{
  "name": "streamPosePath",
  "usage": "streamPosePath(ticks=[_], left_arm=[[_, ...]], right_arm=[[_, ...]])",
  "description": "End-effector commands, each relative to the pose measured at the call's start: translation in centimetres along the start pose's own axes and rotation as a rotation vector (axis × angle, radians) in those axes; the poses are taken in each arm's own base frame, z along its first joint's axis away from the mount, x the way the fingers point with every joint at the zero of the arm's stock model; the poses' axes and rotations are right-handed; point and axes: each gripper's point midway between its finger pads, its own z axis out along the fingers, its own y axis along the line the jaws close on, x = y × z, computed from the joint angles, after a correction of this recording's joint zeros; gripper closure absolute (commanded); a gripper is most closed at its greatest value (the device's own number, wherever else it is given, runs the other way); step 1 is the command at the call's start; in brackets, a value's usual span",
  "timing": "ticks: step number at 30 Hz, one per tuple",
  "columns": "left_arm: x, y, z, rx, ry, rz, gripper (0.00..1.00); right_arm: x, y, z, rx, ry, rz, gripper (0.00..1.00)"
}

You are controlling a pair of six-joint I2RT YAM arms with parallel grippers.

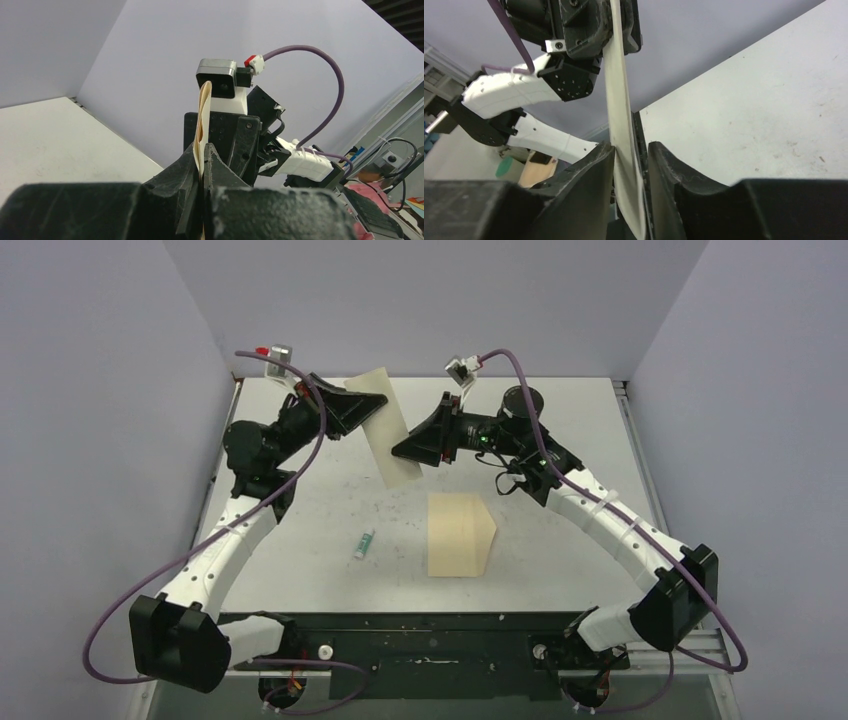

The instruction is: Place the letter into the envelope and seal it

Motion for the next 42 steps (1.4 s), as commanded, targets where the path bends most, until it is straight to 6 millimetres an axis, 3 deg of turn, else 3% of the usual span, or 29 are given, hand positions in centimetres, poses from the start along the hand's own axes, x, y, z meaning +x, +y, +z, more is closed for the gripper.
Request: streamPosePath(ticks=[1,3,7,11,15,16,20,22,25,27,33,40,42], left_arm=[[-2.2,-2.3,0.8,0.061,-0.049,0.051,1.00],[-2.4,-2.1,0.7,0.051,-0.058,0.054,1.00],[-2.8,-1.9,0.5,0.030,-0.081,0.049,1.00],[-3.5,-1.7,0.2,0.011,-0.120,0.032,1.00],[-3.9,-1.9,0.1,0.013,-0.145,0.024,1.00],[-3.9,-1.8,0.1,0.011,-0.144,0.023,0.96],[-3.6,-0.5,-0.3,-0.057,-0.153,0.026,0.44],[-3.6,1.3,-0.9,-0.159,-0.169,0.031,0.32],[-2.7,6.3,-2.4,-0.432,-0.137,-0.014,0.23],[-1.9,8.3,-3.6,-0.545,-0.123,-0.049,0.19],[-1.8,9.4,-5.5,-0.657,-0.180,-0.080,0.18],[-1.7,10.2,-7.7,-0.762,-0.242,-0.100,0.15],[-0.9,11.3,-8.8,-0.831,-0.242,-0.141,0.15]], right_arm=[[-0.2,0.2,0.1,-0.023,0.024,-0.069,0.55],[0.3,0.0,0.1,-0.026,0.037,-0.065,0.49],[0.7,0.1,-0.2,-0.027,0.043,-0.061,0.68],[0.3,1.1,-0.4,-0.051,0.040,-0.084,0.76],[0.5,0.6,-0.4,-0.030,0.054,-0.088,0.94],[0.5,0.1,-0.4,-0.005,0.053,-0.091,0.95],[0.0,-2.5,-0.5,0.152,0.051,-0.129,0.95],[-0.1,-3.6,-0.5,0.239,0.069,-0.175,0.95],[0.3,-5.7,-0.5,0.390,0.121,-0.262,0.95],[0.6,-7.4,-0.8,0.528,0.175,-0.350,0.95],[2.7,-11.6,-2.5,0.911,0.378,-0.610,0.95],[4.2,-11.0,-1.3,0.985,0.422,-0.743,0.95],[4.6,-10.7,-1.0,0.994,0.437,-0.785,0.95]])
